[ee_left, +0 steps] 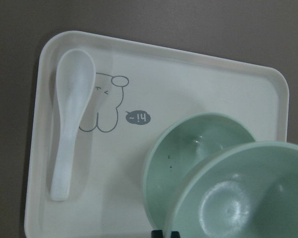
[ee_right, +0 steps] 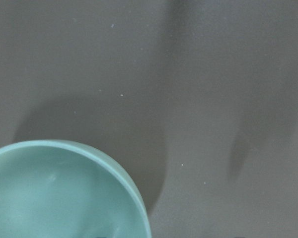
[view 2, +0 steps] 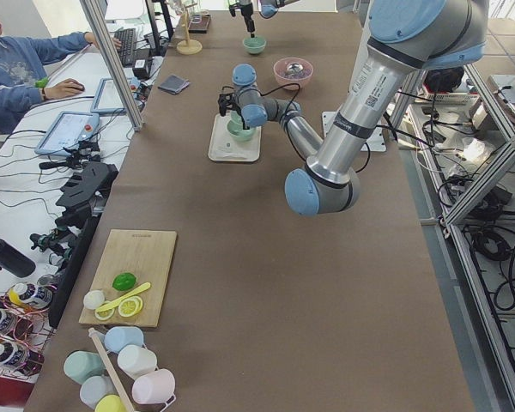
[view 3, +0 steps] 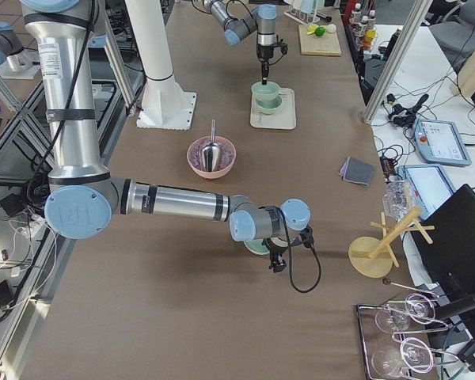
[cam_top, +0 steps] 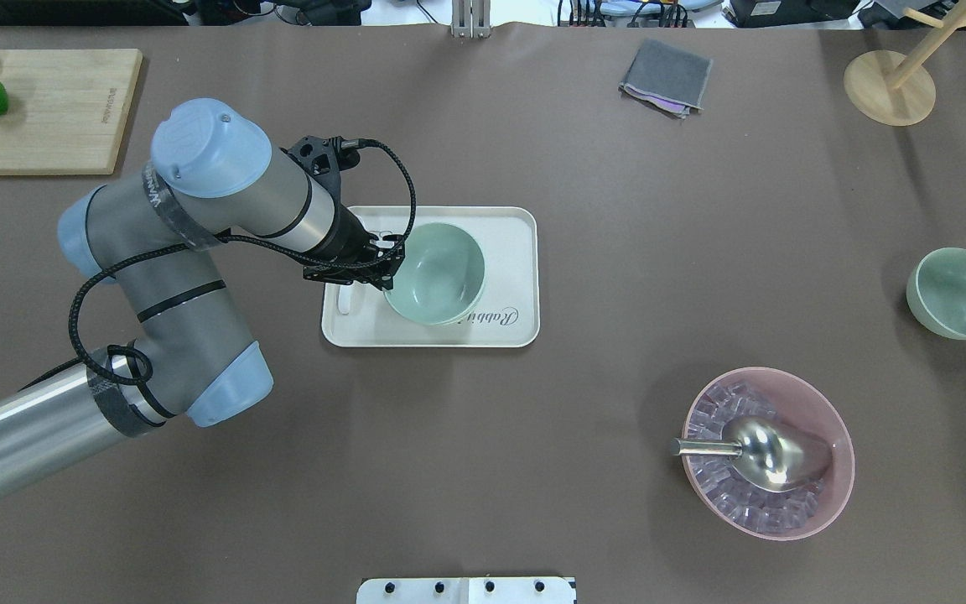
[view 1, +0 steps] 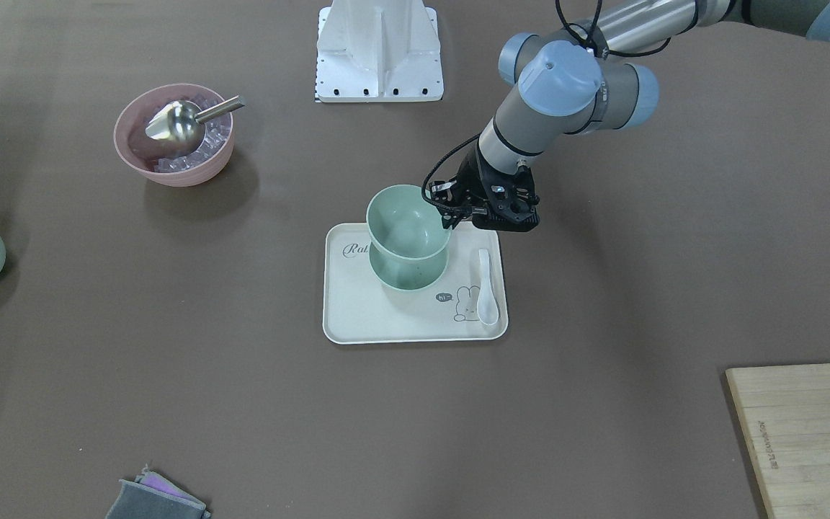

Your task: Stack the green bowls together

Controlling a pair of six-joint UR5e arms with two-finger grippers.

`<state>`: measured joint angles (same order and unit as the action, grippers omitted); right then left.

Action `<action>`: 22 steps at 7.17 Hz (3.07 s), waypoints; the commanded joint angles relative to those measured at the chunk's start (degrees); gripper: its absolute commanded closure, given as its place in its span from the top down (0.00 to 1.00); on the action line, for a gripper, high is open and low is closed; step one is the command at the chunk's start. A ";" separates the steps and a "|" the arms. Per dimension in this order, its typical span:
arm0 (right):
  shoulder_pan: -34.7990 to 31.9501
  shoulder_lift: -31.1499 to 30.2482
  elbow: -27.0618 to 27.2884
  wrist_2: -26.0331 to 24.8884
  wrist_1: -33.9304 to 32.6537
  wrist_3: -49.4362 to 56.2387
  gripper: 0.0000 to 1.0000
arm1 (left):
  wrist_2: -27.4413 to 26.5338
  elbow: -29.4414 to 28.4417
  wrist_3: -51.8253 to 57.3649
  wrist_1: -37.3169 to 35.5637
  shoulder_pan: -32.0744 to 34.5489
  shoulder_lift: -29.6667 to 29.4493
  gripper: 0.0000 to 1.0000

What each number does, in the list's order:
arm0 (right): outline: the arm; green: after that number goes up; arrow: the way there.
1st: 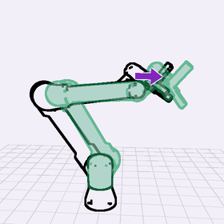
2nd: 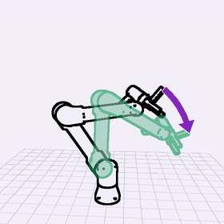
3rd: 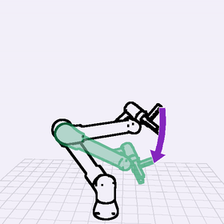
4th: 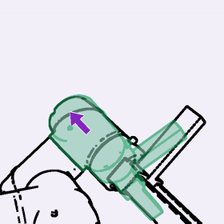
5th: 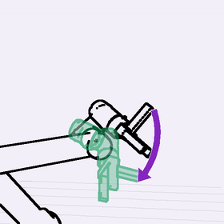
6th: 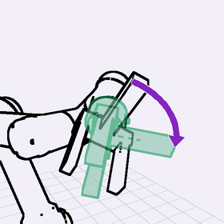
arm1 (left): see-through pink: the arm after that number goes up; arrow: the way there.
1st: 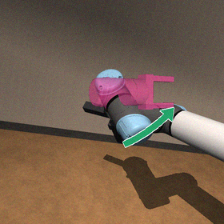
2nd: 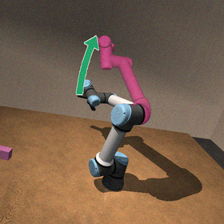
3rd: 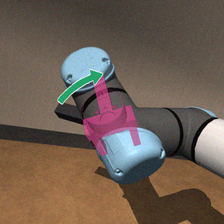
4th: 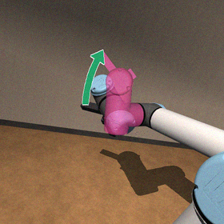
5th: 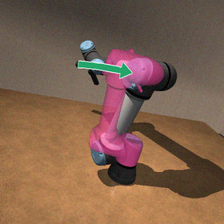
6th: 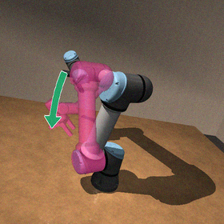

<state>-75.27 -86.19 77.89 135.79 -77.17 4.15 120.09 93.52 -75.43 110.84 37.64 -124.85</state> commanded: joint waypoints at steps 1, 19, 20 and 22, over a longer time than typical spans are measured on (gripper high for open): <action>0.56 0.06 -0.29 0.00 0.00 -0.02 0.87 | -1.60 -3.16 -0.07 2.61 -0.11 -1.62 0.88; 34.19 37.99 16.19 -12.28 -8.74 -66.69 0.00 | 15.70 8.26 39.71 2.46 27.38 33.08 0.98; 37.09 41.16 12.15 -16.74 -6.09 -69.77 0.00 | 15.70 8.08 42.62 2.37 29.14 34.05 0.98; 38.43 43.47 8.07 -17.40 -2.65 -72.53 0.00 | 16.14 7.55 42.65 2.46 29.15 33.98 0.98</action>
<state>-38.13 -43.93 88.16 119.21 -81.67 -66.97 135.92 101.27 -33.24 113.23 66.54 -90.98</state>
